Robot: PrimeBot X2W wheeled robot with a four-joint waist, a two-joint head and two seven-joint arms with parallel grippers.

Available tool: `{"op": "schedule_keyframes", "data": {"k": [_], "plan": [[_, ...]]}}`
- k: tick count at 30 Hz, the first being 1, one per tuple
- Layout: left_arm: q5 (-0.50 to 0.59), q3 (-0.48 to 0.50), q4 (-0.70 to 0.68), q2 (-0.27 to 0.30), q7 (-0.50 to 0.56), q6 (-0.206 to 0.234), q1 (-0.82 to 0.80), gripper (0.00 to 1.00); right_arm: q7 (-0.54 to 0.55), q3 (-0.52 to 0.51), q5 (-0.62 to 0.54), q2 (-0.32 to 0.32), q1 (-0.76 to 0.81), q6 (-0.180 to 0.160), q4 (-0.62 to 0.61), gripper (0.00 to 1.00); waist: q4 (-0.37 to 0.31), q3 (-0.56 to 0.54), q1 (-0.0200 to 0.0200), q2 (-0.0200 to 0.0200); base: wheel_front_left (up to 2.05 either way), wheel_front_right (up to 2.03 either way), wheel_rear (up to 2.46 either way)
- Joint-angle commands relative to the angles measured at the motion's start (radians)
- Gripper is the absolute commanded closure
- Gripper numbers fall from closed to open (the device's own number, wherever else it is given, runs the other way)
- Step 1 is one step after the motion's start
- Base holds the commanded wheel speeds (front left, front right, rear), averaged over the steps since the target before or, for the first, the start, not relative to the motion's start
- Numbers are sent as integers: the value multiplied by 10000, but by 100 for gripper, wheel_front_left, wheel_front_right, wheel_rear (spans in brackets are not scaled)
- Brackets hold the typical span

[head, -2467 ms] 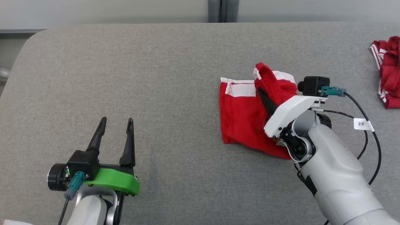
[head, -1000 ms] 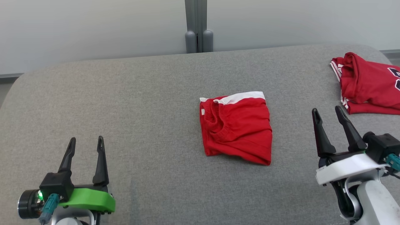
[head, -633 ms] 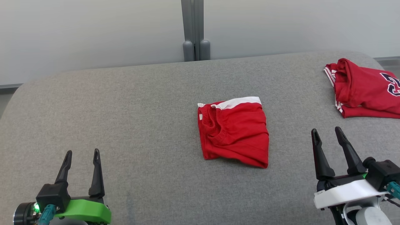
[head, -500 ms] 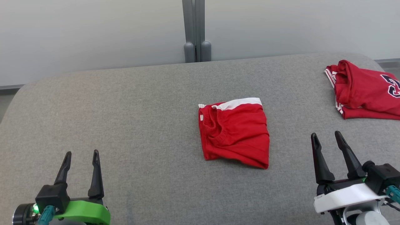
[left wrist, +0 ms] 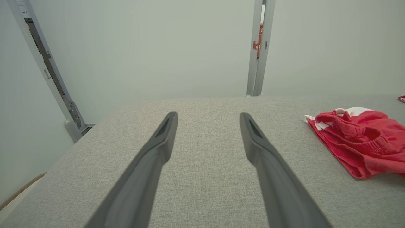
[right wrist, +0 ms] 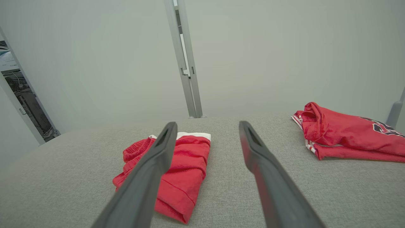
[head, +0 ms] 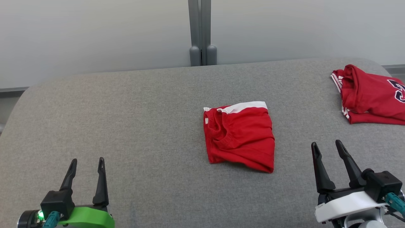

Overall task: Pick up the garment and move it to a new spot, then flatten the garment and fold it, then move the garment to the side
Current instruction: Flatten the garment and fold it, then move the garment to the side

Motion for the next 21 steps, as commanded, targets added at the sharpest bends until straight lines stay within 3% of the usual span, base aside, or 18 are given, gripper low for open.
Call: {"op": "schedule_keyframes", "data": {"k": [1, 21], "plan": [[-85, 0, 5, 47, -34, -14, 83, 0, 48, 2, -68, 14, 86, -8, -68, 0, 8, 3, 0, 0, 0, 0, 0], [-143, -84, -29, 143, -47, 100, 31, 0, 316, 33, -349, 83, 69, -6, -22, 0, 9, -19, 0, 0, 0, 0, 0]]}}
